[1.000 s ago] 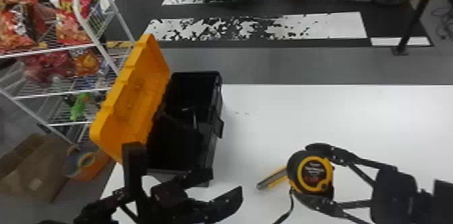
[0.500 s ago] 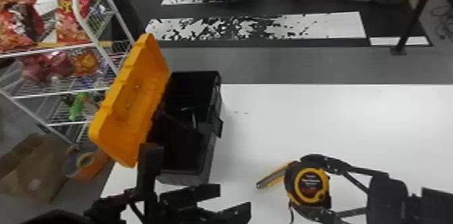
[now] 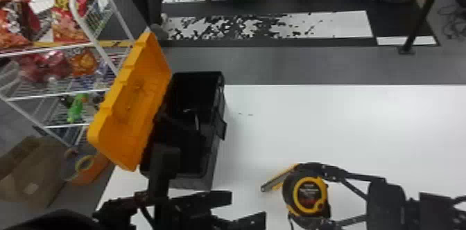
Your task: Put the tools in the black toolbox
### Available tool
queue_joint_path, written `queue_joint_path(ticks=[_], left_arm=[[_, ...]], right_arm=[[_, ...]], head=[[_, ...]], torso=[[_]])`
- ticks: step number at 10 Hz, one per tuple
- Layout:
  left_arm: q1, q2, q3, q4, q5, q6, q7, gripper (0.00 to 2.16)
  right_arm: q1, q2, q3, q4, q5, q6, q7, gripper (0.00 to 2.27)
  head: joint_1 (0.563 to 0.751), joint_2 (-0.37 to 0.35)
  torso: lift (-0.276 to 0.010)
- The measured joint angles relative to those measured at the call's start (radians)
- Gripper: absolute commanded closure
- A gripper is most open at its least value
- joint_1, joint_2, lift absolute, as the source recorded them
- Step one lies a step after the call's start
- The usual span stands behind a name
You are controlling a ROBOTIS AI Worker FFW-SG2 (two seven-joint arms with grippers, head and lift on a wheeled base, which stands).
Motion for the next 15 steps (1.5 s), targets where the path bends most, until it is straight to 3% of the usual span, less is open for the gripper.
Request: queue_joint_path(ticks=[3,8,11,15], left_arm=[[-0.012,-0.003,-0.035,-0.027,-0.002,0.026,0.031,0.07],[-0.113,-0.004,-0.138,-0.055,-0.016,0.146,0.100,0.07],[-0.176,-0.004,-0.218,-0.053,-0.051,0.186,0.124,0.07],[-0.199,-0.010,-0.245,-0.044,-0.045,0.207,0.133,0.12]], right_arm=[[-0.002,0.000,0.027,-0.004,0.017,0.015,0.006,2.04],[-0.039,0.000,0.057,0.006,0.029,0.046,0.010,2.04],[-0.047,0.000,0.062,0.011,0.028,0.049,0.010,2.04],[-0.047,0.000,0.065,0.011,0.028,0.046,0.008,2.04]], head=[[0.695,0.201],[0.695,0.151],[0.695,0.114],[0.695,0.089]], torso=[[-0.039],[-0.039],[-0.039],[-0.039]])
